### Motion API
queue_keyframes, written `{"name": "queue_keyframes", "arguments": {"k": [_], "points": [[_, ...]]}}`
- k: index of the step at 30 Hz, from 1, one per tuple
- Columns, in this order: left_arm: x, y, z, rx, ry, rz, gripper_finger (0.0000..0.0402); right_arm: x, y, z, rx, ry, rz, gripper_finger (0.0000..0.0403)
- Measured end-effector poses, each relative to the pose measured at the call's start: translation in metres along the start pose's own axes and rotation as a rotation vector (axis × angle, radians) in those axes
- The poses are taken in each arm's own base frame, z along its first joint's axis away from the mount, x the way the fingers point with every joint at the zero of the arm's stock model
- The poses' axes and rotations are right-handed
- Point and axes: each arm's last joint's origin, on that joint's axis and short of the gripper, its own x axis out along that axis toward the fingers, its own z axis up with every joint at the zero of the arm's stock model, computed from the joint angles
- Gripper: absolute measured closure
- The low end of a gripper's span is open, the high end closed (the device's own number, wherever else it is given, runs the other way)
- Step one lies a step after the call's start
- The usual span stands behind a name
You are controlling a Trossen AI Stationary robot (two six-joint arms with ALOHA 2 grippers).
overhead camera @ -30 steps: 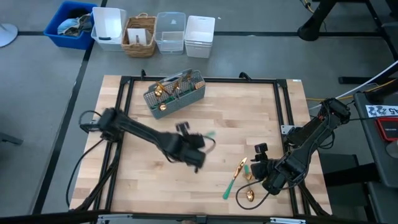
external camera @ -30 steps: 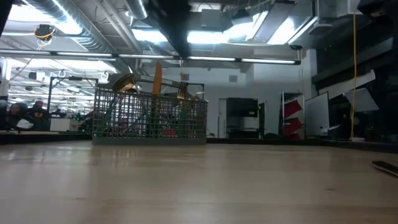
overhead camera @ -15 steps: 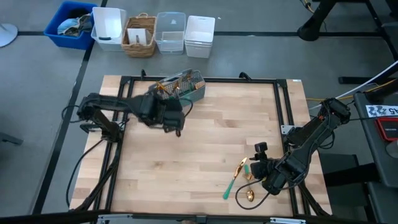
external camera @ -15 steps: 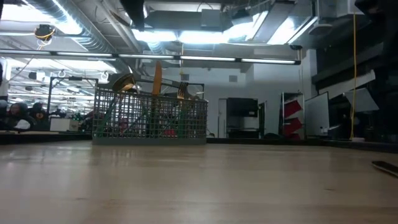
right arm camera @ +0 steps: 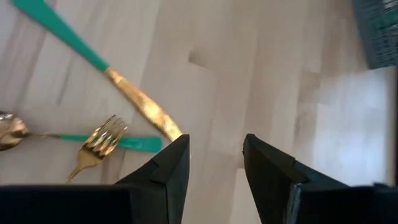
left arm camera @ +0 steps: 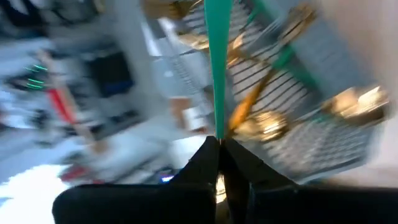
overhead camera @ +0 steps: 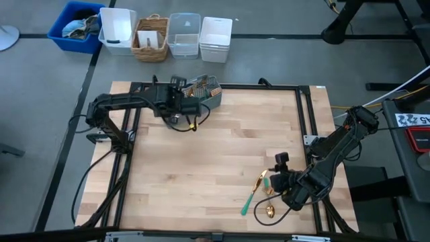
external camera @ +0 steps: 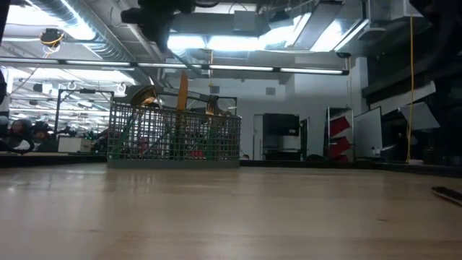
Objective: Sort silverware
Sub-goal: Put the spoon into the left section of the silverware holder
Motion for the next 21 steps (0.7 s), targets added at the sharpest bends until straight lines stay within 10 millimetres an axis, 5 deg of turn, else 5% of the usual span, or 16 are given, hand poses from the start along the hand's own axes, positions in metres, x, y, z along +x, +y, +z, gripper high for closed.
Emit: {"name": "queue_keyframes", "arguments": {"k": [8, 21], "points": [[0.007, 0.015, -0.007, 0.304, 0.188, 0.261, 0.0402, 0.000, -0.002, 0.001, 0.000, -0.049, -0.086, 0.0253], [0.002, 0.014, -0.006, 0.635, 0.254, 0.283, 0.0401, 0.000, -0.003, 0.002, 0.024, -0.056, -0.095, 0.0253]]}}
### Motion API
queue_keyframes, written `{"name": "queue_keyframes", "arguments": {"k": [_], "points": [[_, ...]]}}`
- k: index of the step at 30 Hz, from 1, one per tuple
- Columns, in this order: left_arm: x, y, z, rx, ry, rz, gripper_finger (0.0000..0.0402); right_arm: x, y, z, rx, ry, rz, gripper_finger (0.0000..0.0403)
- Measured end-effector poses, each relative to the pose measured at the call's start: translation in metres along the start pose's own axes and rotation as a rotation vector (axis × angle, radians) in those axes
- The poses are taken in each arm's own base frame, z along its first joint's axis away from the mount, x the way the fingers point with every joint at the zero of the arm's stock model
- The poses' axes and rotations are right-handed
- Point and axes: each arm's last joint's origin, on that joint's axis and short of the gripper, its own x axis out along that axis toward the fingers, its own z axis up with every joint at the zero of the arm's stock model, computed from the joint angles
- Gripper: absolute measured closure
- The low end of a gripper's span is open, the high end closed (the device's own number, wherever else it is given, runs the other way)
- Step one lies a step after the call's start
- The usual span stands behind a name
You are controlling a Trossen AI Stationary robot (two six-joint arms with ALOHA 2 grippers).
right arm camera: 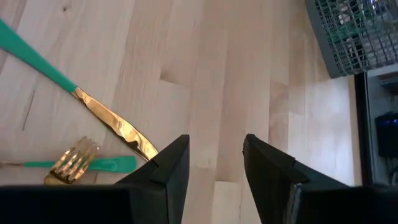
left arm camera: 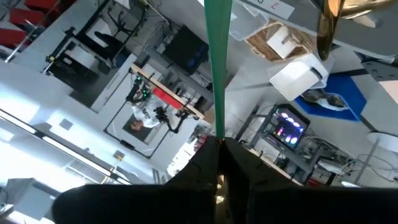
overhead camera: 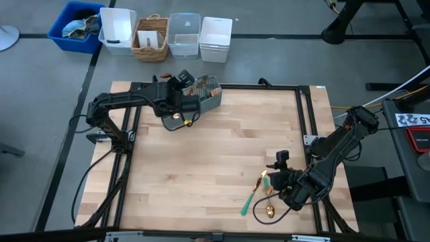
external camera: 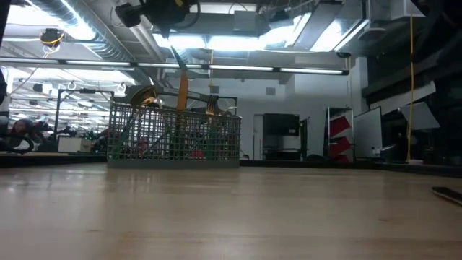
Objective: Sort silverware
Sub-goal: Put the spoon into the left section of the silverware holder
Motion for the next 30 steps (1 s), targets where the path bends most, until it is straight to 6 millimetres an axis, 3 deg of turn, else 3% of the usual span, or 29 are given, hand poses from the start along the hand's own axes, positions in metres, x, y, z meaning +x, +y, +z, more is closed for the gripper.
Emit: {"name": "queue_keyframes", "arguments": {"k": [12, 21, 25, 30], "points": [[-0.008, -0.008, -0.001, -0.059, -0.049, -0.001, 0.0401, 0.000, 0.000, 0.000, 0.140, -0.001, 0.000, 0.0253], [-0.004, -0.053, -0.020, -0.043, -0.098, -0.059, 0.0401, 0.000, -0.002, 0.001, 0.131, -0.047, -0.071, 0.0253], [0.002, -0.076, -0.015, -0.024, -0.119, -0.111, 0.0401, 0.000, -0.003, 0.001, 0.130, -0.062, -0.094, 0.0253], [0.012, -0.099, -0.004, 0.121, -0.096, -0.147, 0.0401, 0.002, -0.005, 0.003, 0.145, -0.059, -0.100, 0.0253]]}}
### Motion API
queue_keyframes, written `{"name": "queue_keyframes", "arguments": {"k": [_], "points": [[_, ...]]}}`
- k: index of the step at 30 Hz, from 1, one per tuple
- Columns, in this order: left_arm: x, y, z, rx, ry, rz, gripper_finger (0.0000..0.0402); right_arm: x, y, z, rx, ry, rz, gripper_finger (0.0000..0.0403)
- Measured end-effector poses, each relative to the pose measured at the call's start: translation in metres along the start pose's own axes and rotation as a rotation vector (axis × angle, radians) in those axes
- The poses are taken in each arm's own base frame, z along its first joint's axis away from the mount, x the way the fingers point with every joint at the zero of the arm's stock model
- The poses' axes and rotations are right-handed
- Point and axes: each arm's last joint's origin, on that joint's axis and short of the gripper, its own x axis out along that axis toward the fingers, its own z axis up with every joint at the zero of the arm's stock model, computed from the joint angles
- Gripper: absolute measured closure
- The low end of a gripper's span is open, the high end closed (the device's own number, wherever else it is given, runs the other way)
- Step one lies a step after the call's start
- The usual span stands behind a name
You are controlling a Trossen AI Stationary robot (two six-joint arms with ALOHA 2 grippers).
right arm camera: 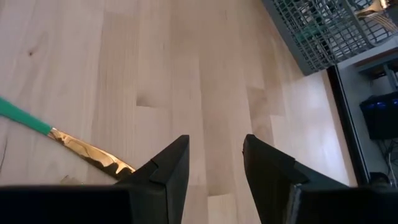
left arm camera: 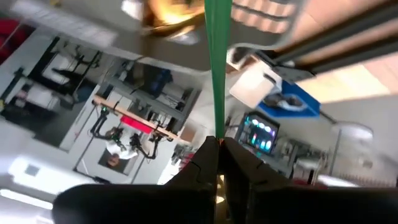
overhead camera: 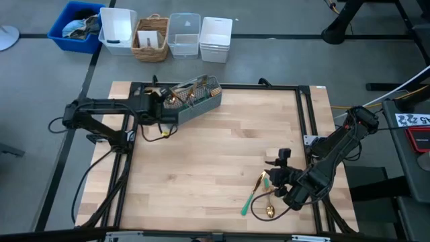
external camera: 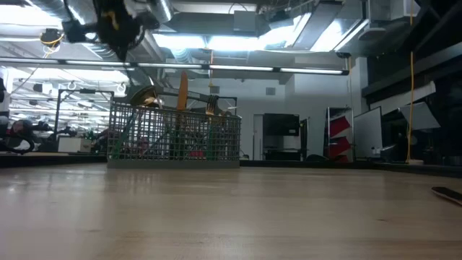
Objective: Sort silverware
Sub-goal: Put the spoon into the left section of the silverware holder, then put the fork into the middle right section of the silverware holder
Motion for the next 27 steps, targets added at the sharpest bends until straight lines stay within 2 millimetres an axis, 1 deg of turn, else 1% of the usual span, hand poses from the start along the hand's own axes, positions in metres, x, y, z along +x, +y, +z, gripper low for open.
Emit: {"name": "queue_keyframes", "arguments": {"k": [2, 8, 11, 15, 22, 27], "points": [[0.005, -0.006, 0.005, 0.048, 0.012, -0.021, 0.0401, 0.002, -0.002, 0.001, 0.011, 0.007, -0.008, 0.0253], [0.020, -0.018, 0.017, 0.083, 0.041, -0.067, 0.0400, 0.012, -0.011, 0.006, 0.046, 0.031, -0.040, 0.0253], [0.026, -0.025, 0.025, 0.102, 0.037, -0.085, 0.0389, 0.016, -0.015, 0.008, 0.063, 0.050, -0.044, 0.0253], [0.033, -0.030, 0.038, 0.073, 0.008, -0.081, 0.0370, 0.020, -0.018, 0.009, 0.082, 0.083, -0.027, 0.0253], [0.041, -0.028, 0.056, -0.073, -0.044, -0.020, 0.0349, 0.023, -0.020, 0.010, 0.098, 0.122, 0.008, 0.0253], [0.041, -0.020, 0.062, -0.212, -0.075, 0.034, 0.0326, 0.023, -0.019, 0.009, 0.097, 0.128, 0.018, 0.0253]]}}
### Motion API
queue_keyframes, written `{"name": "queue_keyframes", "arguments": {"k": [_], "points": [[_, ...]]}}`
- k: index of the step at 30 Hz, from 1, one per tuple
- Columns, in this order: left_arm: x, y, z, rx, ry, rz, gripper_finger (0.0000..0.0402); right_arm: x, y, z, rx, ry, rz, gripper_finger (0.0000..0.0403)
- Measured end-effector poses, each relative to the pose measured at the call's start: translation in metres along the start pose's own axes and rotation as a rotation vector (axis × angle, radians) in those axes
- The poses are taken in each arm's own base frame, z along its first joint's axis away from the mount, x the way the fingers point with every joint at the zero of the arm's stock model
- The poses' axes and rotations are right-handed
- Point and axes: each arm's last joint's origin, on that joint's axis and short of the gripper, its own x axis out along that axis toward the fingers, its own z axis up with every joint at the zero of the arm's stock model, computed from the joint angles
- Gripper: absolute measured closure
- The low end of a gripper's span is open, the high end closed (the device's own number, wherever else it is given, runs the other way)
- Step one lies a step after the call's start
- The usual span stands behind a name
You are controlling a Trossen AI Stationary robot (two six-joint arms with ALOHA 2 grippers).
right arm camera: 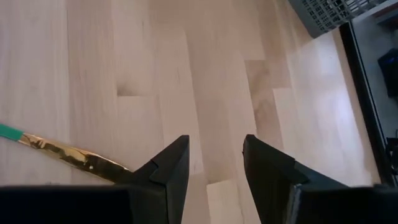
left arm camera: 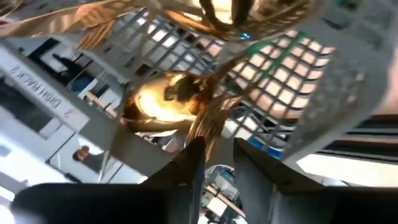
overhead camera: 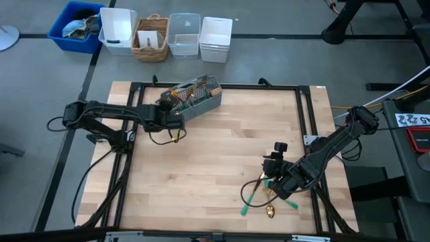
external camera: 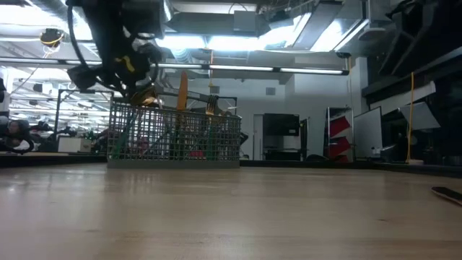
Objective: Sort silverware
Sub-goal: Put the fork into the middle right section of the silverware holder
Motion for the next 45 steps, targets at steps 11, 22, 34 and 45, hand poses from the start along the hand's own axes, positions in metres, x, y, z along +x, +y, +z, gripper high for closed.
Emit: {"name": "queue_keyframes", "arguments": {"k": [11, 22, 34, 45], "points": [[-0.018, -0.003, 0.003, -0.051, 0.002, 0.117, 0.0312, 0.000, 0.001, 0.000, -0.025, 0.017, 0.021, 0.0253], [-0.055, -0.013, -0.014, -0.503, -0.193, 0.211, 0.0316, -0.001, 0.007, -0.001, 0.178, 0.136, 0.190, 0.0253], [-0.082, -0.020, -0.001, -1.077, -0.497, 0.047, 0.0316, 0.002, 0.027, -0.002, 0.617, 0.329, 0.320, 0.0253], [-0.115, -0.023, 0.017, -1.381, -0.828, -0.279, 0.0315, 0.008, 0.075, -0.028, 0.494, 0.419, 0.304, 0.0253]]}}
